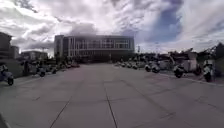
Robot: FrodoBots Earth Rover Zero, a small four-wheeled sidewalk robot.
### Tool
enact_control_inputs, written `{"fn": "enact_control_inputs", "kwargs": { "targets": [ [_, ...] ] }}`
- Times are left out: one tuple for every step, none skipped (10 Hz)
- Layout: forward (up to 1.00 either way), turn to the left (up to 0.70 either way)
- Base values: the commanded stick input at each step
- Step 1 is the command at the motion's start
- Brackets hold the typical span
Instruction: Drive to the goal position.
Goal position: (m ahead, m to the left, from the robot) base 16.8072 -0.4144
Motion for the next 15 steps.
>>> {"fn": "enact_control_inputs", "kwargs": {
  "targets": [
    [0.7, 0.01],
    [0.7, 0.01],
    [0.7, 0.01],
    [0.7, 0.01],
    [0.7, 0.01],
    [0.7, 0.01],
    [0.7, 0.01],
    [0.7, 0.01],
    [0.7, 0.01],
    [0.7, 0.01],
    [0.7, 0.01],
    [0.7, 0.01],
    [0.7, 0.01],
    [0.7, 0.01],
    [0.7, 0.01]
  ]
}}
